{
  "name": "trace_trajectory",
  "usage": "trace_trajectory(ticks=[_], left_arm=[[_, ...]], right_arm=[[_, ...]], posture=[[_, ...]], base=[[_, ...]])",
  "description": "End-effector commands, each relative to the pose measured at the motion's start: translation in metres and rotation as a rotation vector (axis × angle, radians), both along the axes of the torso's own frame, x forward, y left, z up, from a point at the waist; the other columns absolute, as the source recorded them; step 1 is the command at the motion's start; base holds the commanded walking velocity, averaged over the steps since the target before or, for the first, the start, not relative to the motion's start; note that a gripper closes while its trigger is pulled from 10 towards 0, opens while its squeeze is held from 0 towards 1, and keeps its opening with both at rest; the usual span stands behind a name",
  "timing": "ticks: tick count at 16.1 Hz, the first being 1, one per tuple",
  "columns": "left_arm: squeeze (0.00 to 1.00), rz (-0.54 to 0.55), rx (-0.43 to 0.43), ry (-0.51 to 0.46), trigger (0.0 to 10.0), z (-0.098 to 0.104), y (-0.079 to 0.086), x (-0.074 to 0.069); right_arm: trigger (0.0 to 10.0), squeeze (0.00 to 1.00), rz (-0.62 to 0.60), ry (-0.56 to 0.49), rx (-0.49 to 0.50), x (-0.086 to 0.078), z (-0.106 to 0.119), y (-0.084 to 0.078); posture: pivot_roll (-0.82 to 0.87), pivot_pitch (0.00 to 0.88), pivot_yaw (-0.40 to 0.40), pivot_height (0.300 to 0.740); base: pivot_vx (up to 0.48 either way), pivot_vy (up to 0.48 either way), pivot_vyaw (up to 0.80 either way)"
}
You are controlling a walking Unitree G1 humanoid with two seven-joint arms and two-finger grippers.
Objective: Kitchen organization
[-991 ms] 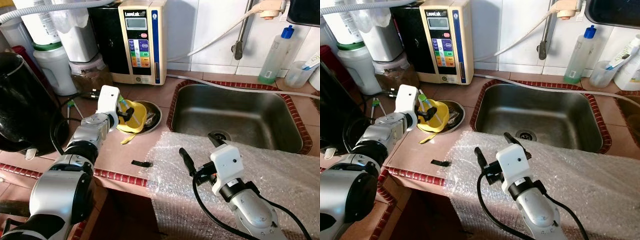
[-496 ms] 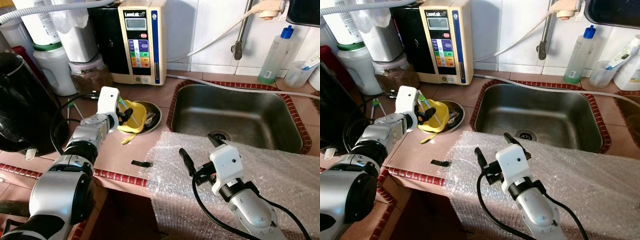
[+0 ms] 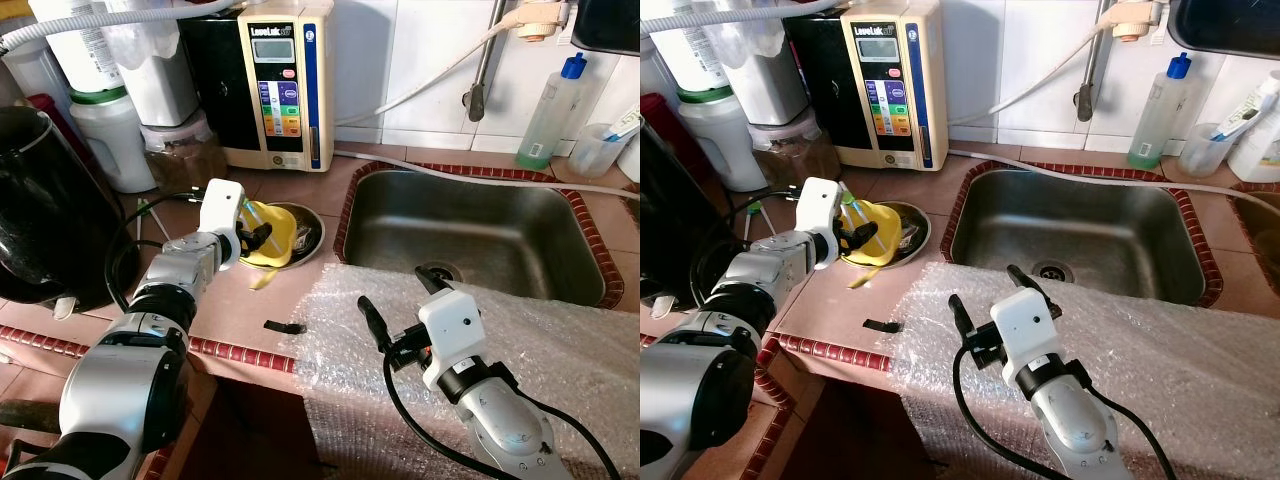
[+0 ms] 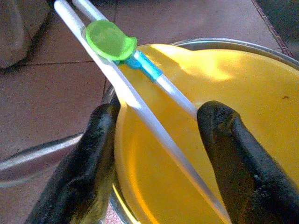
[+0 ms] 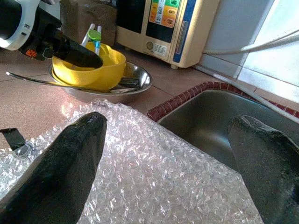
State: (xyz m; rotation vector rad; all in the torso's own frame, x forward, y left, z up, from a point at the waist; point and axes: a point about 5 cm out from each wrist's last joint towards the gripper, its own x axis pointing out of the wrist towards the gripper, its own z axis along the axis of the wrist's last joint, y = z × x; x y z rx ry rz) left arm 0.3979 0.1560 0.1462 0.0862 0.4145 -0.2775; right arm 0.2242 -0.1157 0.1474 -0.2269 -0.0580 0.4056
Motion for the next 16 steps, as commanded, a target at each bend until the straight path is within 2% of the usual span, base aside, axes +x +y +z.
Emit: trace_trajectory(ticks=[1,2,6,7,8,9,10,14,15,16], left_arm=[[0.0,-0.028,0.024,0.109,0.8,-0.026,-0.001,-0.011],[0.0,-0.036,0.024,0.113,0.0,-0.027,-0.002,-0.012],[0.0,-0.029,0.063,0.068,0.0,-0.023,0.0,-0.009],[0.0,-0.012,0.116,0.028,10.0,-0.018,0.004,-0.007],[0.0,0.007,0.122,-0.019,10.0,-0.011,0.007,-0.004],[0.0,0.043,0.09,-0.05,10.0,-0.006,0.01,-0.002],[1.0,0.054,0.108,-0.07,10.0,-0.004,0.012,-0.001],[1.0,0.029,0.125,-0.066,10.0,-0.008,0.009,-0.003],[0.84,0.024,0.142,-0.056,10.0,-0.01,0.009,-0.004],[0.0,0.019,0.143,-0.05,10.0,-0.011,0.009,-0.004]], right_arm=[[10.0,0.0,0.003,-0.009,0.003,0.001,0.001,0.002],[10.0,0.0,0.003,-0.009,0.003,0.001,0.001,0.002],[10.0,0.0,0.0,-0.009,0.003,0.001,0.001,0.001],[10.0,0.0,0.0,-0.01,0.003,0.001,0.001,0.001],[10.0,0.0,0.0,-0.01,0.003,0.001,0.001,0.001],[10.0,0.0,0.0,-0.01,0.004,0.001,0.001,0.001],[10.0,0.0,0.001,-0.01,0.004,0.001,0.0,0.002],[10.0,0.0,0.002,-0.011,0.003,0.003,0.0,0.001],[10.0,0.0,0.001,-0.013,0.002,0.003,0.0,0.001],[10.0,0.0,0.0,-0.013,0.001,0.003,0.0,0.001]], posture=[[0.01,0.0,0.102,0.74],[0.01,0.0,0.102,0.74],[0.01,0.0,0.102,0.74],[0.01,0.0,0.102,0.74],[0.01,0.0,0.101,0.74],[0.02,0.0,0.099,0.74],[0.02,0.0,0.098,0.74],[0.02,0.0,0.095,0.74],[0.02,0.0,0.095,0.74],[0.02,0.0,0.096,0.74]], base=[[0.0,0.0,0.0],[0.0,0.0,0.0],[0.0,0.0,0.0],[0.0,0.0,0.0],[0.0,0.0,0.0],[0.0,0.0,0.0],[0.0,0.0,0.0],[0.0,0.0,0.0],[0.0,0.0,0.0],[0.0,0.0,0.0]])
